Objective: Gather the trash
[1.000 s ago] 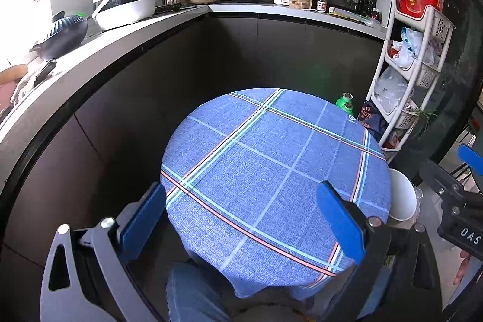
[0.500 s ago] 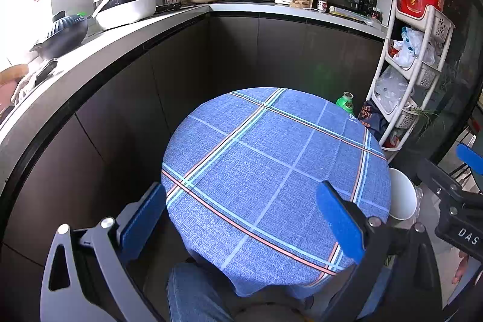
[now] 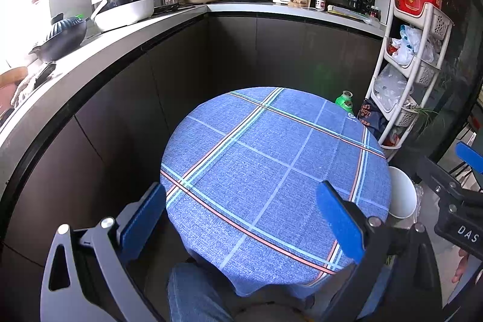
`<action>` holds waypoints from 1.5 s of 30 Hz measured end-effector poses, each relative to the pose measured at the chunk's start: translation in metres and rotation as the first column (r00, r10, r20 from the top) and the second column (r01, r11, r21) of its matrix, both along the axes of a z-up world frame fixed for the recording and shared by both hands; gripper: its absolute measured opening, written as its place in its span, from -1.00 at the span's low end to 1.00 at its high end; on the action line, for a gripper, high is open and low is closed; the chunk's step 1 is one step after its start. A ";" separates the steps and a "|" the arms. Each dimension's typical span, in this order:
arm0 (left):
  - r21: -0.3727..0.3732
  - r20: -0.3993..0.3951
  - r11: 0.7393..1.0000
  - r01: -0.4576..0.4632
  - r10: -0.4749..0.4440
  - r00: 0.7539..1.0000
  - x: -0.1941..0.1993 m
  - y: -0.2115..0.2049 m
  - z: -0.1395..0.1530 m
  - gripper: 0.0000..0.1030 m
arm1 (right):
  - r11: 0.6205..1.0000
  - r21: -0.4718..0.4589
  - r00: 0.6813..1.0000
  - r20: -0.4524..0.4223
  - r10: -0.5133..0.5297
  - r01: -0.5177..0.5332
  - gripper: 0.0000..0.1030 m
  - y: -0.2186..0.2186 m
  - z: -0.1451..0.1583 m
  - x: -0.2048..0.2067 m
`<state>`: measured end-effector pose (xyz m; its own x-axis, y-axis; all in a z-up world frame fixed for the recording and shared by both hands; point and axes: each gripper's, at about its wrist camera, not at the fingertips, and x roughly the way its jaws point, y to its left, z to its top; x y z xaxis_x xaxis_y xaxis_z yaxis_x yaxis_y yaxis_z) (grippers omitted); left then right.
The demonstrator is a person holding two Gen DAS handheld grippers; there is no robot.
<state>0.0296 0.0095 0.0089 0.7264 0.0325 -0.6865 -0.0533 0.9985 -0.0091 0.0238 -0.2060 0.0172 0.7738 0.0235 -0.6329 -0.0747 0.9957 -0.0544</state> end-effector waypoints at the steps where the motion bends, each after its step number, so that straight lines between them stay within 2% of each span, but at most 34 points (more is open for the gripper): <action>1: 0.000 0.000 1.000 0.000 0.000 1.000 0.000 0.000 0.000 0.93 | 1.000 0.000 1.000 -0.001 -0.001 0.001 0.83 0.001 0.000 0.000; 45: 0.004 0.010 1.000 0.021 -0.021 1.000 0.004 -0.003 0.004 0.93 | 1.000 0.006 1.000 -0.003 -0.007 0.007 0.83 -0.004 -0.003 0.001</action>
<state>0.0335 0.0062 0.0128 0.7336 0.0199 -0.6793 -0.0321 0.9995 -0.0053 0.0252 -0.2097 0.0143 0.7721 0.0214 -0.6351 -0.0676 0.9965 -0.0486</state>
